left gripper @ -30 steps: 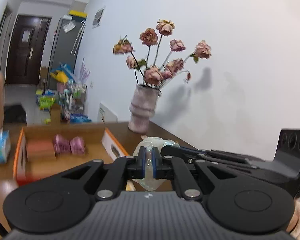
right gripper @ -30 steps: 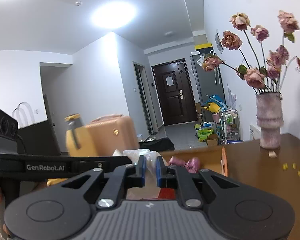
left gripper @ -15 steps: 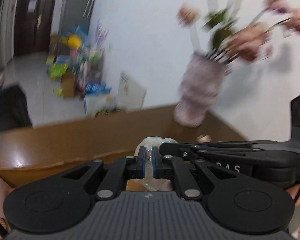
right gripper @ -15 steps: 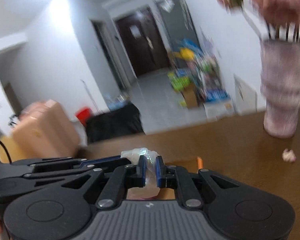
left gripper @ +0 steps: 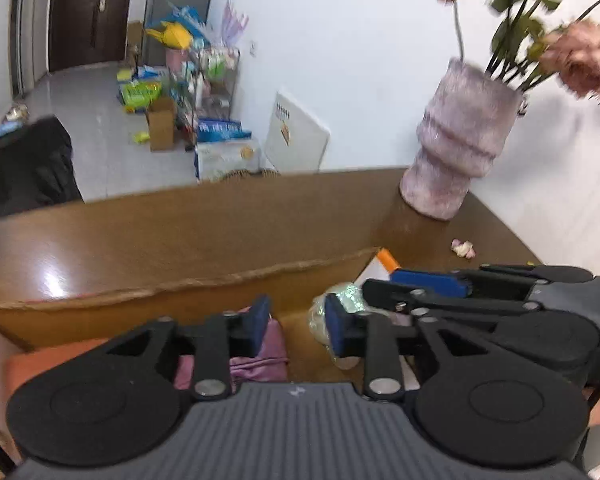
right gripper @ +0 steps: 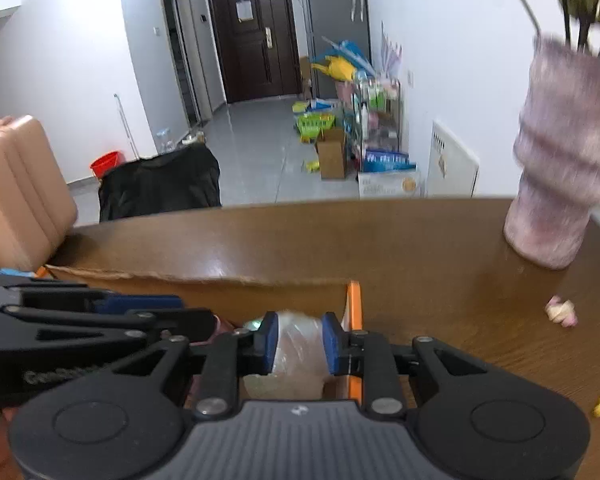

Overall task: Organize soft objects
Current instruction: 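Open both grippers to release the bag into the box, then withdraw both grippers from the box back over the table, then move both grippers toward the white wedge sponge and small packet, then close the right gripper on the white wedge sponge while the left gripper closes on the small wrapped packet, then carry both held items into the red box and open both grippers, then withdraw both grippers from the box back over the table, then lower both grippers onto the light blue plush toy and close them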

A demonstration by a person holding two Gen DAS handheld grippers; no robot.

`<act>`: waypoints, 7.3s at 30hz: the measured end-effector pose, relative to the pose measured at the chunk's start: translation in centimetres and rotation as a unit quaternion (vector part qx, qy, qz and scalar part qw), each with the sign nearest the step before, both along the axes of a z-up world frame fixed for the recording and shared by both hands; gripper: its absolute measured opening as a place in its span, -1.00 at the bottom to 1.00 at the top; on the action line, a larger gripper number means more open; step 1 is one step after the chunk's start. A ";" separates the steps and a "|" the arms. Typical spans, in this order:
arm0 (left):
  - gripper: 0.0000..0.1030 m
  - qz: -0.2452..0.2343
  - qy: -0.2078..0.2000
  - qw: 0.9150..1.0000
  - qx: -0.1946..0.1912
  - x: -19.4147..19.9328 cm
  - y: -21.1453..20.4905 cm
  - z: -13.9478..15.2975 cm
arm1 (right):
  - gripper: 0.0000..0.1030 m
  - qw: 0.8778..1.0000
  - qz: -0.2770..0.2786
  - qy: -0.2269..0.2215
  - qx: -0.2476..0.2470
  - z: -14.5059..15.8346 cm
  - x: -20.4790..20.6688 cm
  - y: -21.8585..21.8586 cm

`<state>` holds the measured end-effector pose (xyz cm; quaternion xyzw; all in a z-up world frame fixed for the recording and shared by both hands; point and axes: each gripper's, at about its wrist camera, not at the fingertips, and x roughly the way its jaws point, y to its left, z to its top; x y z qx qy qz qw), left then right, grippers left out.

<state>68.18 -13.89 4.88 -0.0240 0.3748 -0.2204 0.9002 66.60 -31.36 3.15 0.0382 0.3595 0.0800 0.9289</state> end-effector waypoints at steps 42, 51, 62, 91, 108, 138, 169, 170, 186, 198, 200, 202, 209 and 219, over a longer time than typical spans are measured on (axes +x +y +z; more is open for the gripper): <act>1.00 0.171 -0.216 0.960 0.057 -52.6 14.6 -0.8 | 0.91 0.973 0.007 -0.225 0.058 -1.5 -52.5 2.2; 1.00 0.160 -0.187 0.968 0.052 -49.7 14.4 -2.5 | 0.91 0.980 0.008 -0.196 0.027 -3.0 -51.3 3.4; 1.00 0.136 -0.164 0.977 0.029 -43.7 13.8 -3.2 | 0.68 0.989 -0.029 -0.139 0.046 -4.3 -44.6 2.9; -0.33 0.082 0.000 0.996 0.034 -22.8 13.1 -6.6 | -0.02 0.996 -0.057 -0.042 0.045 -8.3 -35.1 1.4; -0.72 0.135 -0.073 0.988 0.021 -26.9 15.5 -2.6 | -0.58 0.995 -0.056 -0.079 0.032 -5.6 -38.0 1.3; -0.71 0.086 -0.058 0.993 0.051 -14.8 14.5 -0.5 | -0.58 0.996 0.019 -0.028 0.079 1.3 -10.0 3.2; 0.34 0.096 -0.167 0.979 0.072 -22.2 17.0 9.3 | -0.10 0.997 0.026 -0.069 0.020 10.9 -15.6 0.5; 0.37 0.096 -0.178 0.977 0.070 -23.6 17.0 10.2 | -0.08 0.996 0.030 -0.081 0.016 12.0 -17.1 0.5; 0.97 0.124 -0.286 0.950 0.030 -47.3 17.0 9.6 | 0.65 0.971 0.069 -0.227 -0.012 11.1 -42.6 0.7; 1.00 0.150 -0.251 0.956 0.034 -55.3 18.5 2.0 | 0.98 0.972 0.083 -0.206 0.074 1.5 -54.1 0.7; 1.00 0.145 -0.251 0.956 0.031 -55.1 18.7 1.9 | 0.98 0.975 0.086 -0.196 0.062 1.1 -54.0 1.1; 1.00 0.139 -0.251 0.958 0.028 -54.7 18.5 1.7 | 0.98 0.977 0.081 -0.192 0.050 1.0 -53.6 1.5; 1.00 0.104 -0.200 0.974 0.013 -51.2 15.8 -0.3 | 0.95 0.984 0.072 -0.155 0.047 -1.3 -50.0 2.0; 1.00 0.017 -0.089 0.995 -0.048 -43.5 9.6 -4.3 | 0.46 0.992 0.052 -0.070 0.091 -4.7 -41.9 0.6</act>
